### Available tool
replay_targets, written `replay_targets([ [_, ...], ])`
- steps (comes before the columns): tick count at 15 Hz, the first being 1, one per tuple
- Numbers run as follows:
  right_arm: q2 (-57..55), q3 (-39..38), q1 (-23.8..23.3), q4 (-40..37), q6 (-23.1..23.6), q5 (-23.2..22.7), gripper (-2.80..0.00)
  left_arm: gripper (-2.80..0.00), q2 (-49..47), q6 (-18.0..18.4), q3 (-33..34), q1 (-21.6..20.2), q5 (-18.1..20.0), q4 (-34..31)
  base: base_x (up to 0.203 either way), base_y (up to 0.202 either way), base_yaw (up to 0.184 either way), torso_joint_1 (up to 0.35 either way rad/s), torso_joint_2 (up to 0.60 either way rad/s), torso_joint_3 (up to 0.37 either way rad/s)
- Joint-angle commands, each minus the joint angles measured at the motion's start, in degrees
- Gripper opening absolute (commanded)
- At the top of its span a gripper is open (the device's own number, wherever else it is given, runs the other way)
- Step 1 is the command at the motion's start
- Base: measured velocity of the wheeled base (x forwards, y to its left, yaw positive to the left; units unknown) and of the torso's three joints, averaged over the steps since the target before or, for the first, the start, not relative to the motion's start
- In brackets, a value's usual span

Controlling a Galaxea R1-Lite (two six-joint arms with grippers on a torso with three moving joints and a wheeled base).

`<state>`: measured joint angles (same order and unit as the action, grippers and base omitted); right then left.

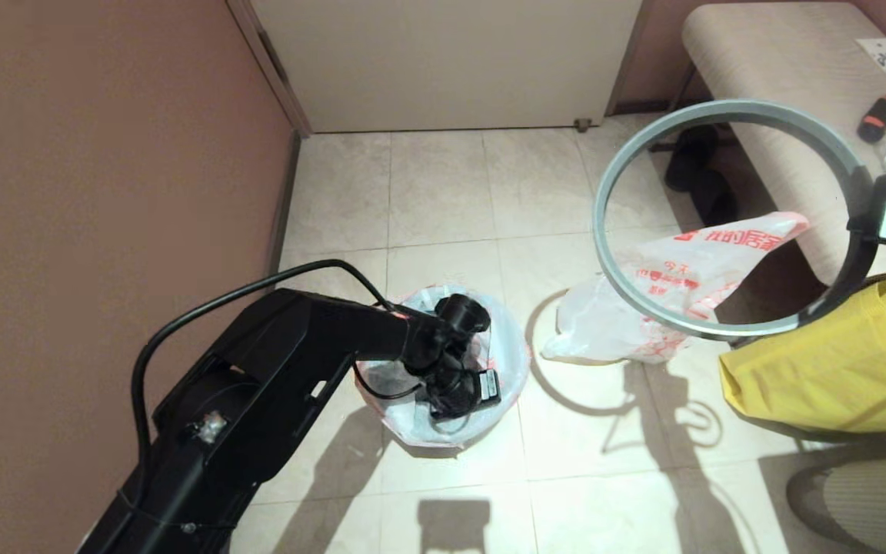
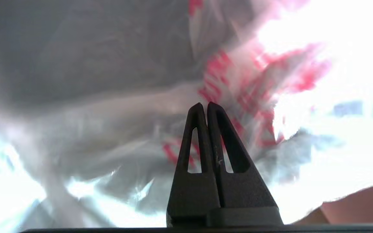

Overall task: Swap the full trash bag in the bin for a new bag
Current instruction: Place the trash can ring on the trash can

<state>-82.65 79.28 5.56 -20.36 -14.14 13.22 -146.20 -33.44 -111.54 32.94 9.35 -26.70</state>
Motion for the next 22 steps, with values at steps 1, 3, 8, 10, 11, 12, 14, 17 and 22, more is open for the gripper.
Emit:
replay_targets([
  [1,0.5,0.1,0.1,-0.4,0.0,0.0,-2.80,-2.80,2.7,-0.7,0.0,1.4,2.6,-1.6,0.000,0.000,0.000,0.000,0.00,0.000],
  [3,0.5,0.2,0.1,-0.6,0.0,0.0,-2.80,-2.80,3.1,-1.2,0.0,1.9,4.2,-2.7,0.000,0.000,0.000,0.000,0.00,0.000],
  [8,-0.7,3.3,7.7,-5.8,-2.1,-0.3,-2.80,-2.80,12.5,-3.0,2.2,-0.8,3.3,-6.3,0.000,0.000,0.000,0.000,0.00,0.000],
  [10,-1.8,3.3,12.4,-8.8,-4.4,-0.3,-2.80,-2.80,21.2,-5.3,6.0,-1.2,-1.4,-6.7,0.000,0.000,0.000,0.000,0.00,0.000],
  [11,-2.8,3.2,14.0,-10.4,-5.2,-0.3,-2.80,-2.80,26.5,-6.1,9.2,-1.3,-5.0,-6.8,0.000,0.000,0.000,0.000,0.00,0.000],
  [12,-3.3,3.2,14.9,-11.1,-5.3,-0.2,-2.80,-2.80,32.1,-6.6,12.6,-1.3,-8.2,-6.7,0.000,0.000,0.000,0.000,0.00,0.000],
  [14,-5.3,3.0,16.9,-11.3,-5.4,-0.1,-2.80,-2.80,43.1,-7.3,18.4,-1.2,-12.1,-5.8,0.000,0.000,0.000,0.000,0.00,0.000],
  [17,-9.9,1.2,23.2,-10.8,-6.7,0.1,-2.80,-2.80,57.7,-7.8,23.3,-0.3,-16.9,-4.5,0.000,0.000,0.000,0.000,0.00,0.000],
  [22,-20.7,2.0,32.9,-8.9,-5.6,0.9,-2.80,-2.80,73.1,3.9,33.0,-0.5,-20.4,-4.4,0.000,0.000,0.000,0.000,0.00,0.000],
])
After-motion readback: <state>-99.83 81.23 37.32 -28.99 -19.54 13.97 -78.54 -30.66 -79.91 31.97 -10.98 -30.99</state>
